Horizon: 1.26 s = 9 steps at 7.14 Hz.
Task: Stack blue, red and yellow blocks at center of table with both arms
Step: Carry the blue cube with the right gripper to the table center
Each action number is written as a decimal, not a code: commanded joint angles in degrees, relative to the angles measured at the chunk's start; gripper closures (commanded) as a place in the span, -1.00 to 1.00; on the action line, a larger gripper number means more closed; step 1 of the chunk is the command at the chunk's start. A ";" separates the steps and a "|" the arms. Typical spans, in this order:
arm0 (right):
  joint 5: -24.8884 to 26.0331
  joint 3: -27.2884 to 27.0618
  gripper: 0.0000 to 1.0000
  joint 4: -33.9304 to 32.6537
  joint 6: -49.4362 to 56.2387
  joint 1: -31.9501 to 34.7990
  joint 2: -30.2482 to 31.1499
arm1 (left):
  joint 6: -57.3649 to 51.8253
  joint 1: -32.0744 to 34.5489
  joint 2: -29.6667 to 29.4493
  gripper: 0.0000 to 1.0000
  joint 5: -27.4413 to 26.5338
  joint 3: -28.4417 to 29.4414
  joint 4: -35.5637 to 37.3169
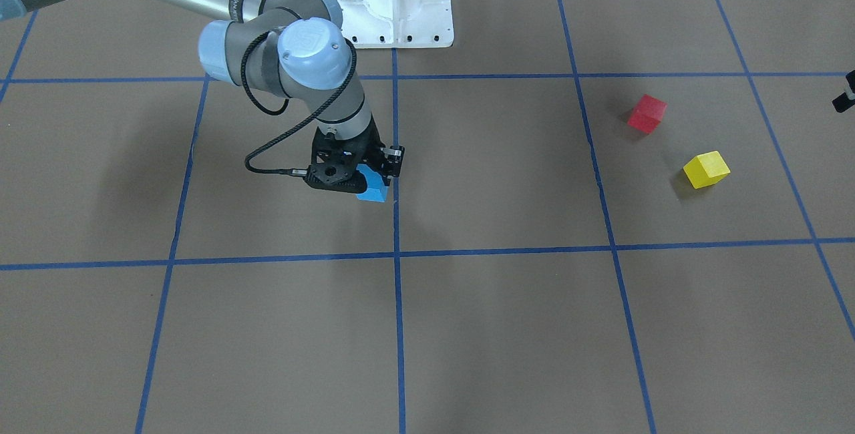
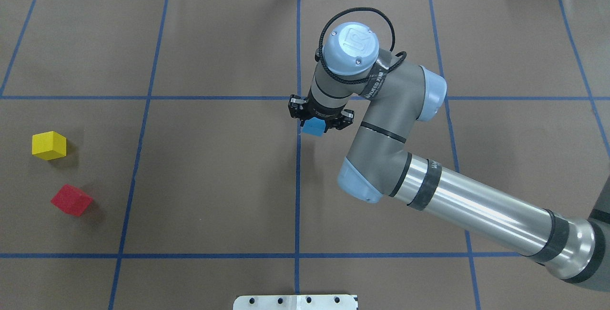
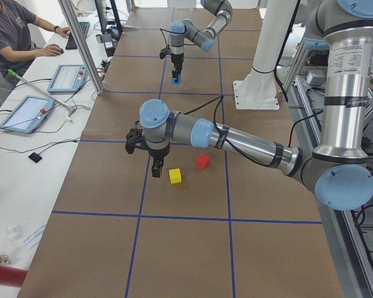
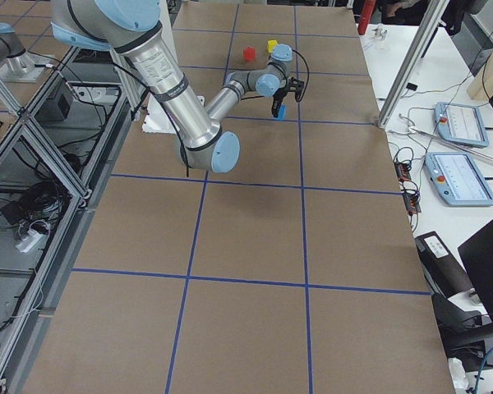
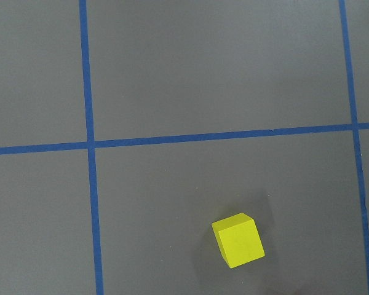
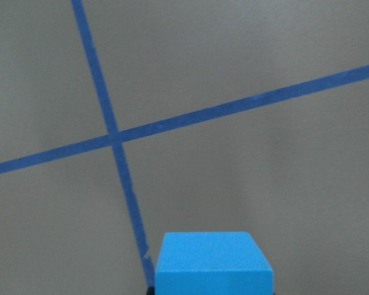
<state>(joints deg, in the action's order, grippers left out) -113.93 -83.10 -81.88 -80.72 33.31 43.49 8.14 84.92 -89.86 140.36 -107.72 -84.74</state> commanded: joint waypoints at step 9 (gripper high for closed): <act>0.90 7.16 0.01 0.15 6.10 -3.08 -3.41 | 0.12 -0.10 -0.05 -1.00 -0.09 -0.39 0.01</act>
<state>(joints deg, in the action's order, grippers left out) -113.14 -76.14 -81.73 -75.38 30.54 40.08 8.20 84.81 -89.84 140.27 -108.02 -84.73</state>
